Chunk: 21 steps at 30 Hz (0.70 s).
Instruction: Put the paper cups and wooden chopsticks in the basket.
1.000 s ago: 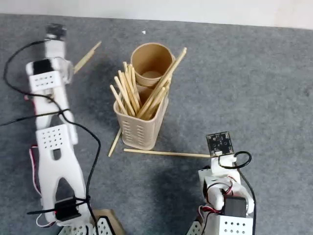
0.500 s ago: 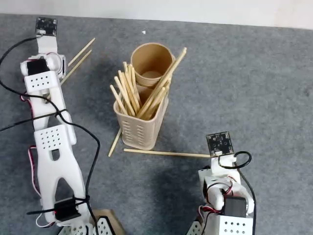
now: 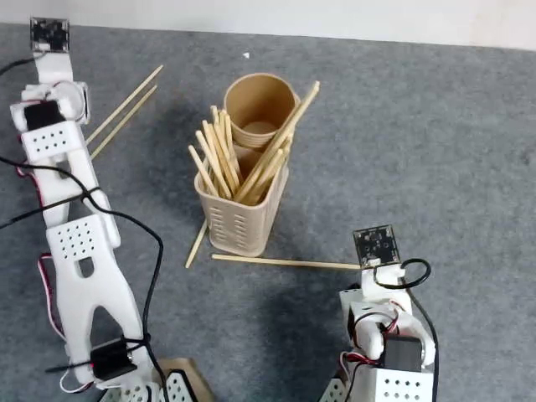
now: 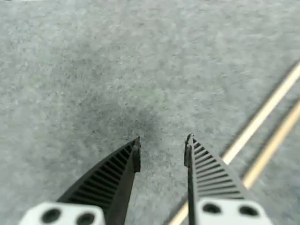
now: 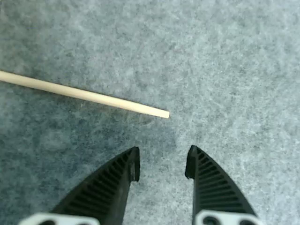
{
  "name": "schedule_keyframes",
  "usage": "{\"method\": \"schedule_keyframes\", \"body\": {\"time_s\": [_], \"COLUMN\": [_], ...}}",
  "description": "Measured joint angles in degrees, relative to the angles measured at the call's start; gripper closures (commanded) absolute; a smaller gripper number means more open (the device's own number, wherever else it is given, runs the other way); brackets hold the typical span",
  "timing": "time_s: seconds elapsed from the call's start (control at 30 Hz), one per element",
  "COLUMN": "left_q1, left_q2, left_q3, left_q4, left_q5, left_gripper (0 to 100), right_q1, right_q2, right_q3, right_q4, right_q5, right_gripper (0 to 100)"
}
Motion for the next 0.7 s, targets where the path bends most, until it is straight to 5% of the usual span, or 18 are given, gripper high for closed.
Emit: {"method": "schedule_keyframes", "body": {"time_s": [0.17,0.33,0.7], "left_q1": [0.09,0.09,1.05], "left_q2": [11.16,13.8,5.63], "left_q3": [-0.44,-1.58,-1.85], "left_q4": [-9.93,-10.02,21.1], "left_q5": [0.18,0.26,-6.15], "left_gripper": [82,82,82], "right_q1": [0.0,0.0,0.0], "right_q2": [0.0,0.0,0.0], "right_q3": [0.0,0.0,0.0], "right_q4": [0.0,0.0,0.0], "right_q5": [0.0,0.0,0.0], "right_gripper": [82.9,82.9,82.9]}}
